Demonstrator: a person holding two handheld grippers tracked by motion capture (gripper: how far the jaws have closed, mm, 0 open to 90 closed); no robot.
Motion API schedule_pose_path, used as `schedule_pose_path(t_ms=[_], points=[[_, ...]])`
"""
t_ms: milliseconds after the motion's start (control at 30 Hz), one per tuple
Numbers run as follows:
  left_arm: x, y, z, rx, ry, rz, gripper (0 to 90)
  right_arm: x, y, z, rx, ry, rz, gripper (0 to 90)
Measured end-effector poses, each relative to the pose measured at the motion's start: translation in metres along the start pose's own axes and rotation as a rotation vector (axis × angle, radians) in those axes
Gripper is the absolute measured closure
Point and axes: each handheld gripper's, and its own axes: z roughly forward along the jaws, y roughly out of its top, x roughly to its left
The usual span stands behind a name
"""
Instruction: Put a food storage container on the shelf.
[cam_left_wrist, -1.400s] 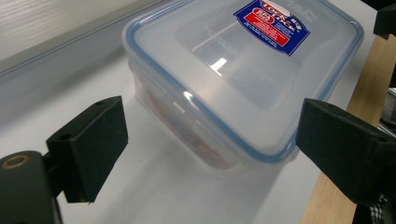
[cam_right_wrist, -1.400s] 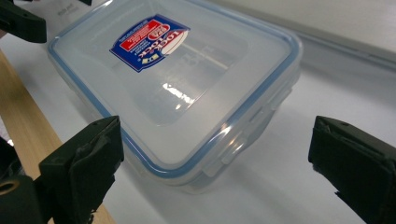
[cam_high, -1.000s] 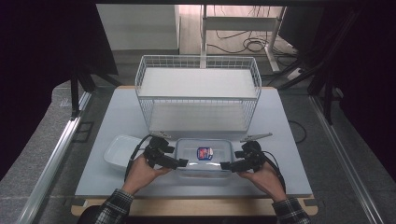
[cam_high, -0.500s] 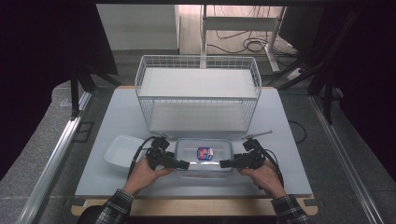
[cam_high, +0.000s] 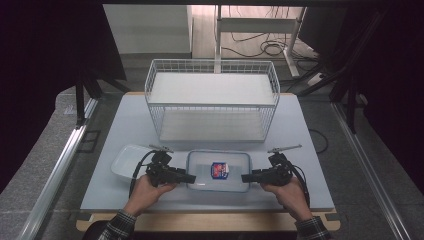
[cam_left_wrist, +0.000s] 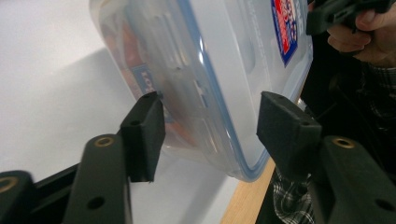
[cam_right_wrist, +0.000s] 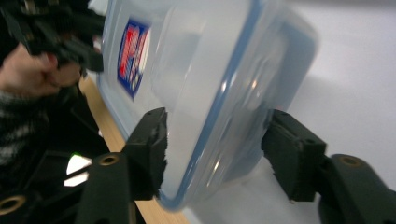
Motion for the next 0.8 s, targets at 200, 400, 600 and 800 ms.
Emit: schedule_pose_path(t_ms=[200,400,600,800], points=[[0.000,0.000,0.000,-0.054,0.004,-0.008,50.9,0.004,0.000,-0.007,-0.035,-0.036,-0.017,47.5],[0.002,-0.002,-0.001,-0.095,0.008,-0.009,52.6,0.004,-0.003,-0.007,-0.074,-0.041,-0.041,49.2],[0.000,-0.004,-0.002,-0.117,0.033,0.019,52.9,0.005,-0.005,-0.005,-0.109,-0.058,-0.107,49.3],[-0.001,-0.004,-0.006,-0.148,0.033,0.027,52.8,0.012,-0.005,-0.005,-0.149,-0.076,-0.174,49.4]])
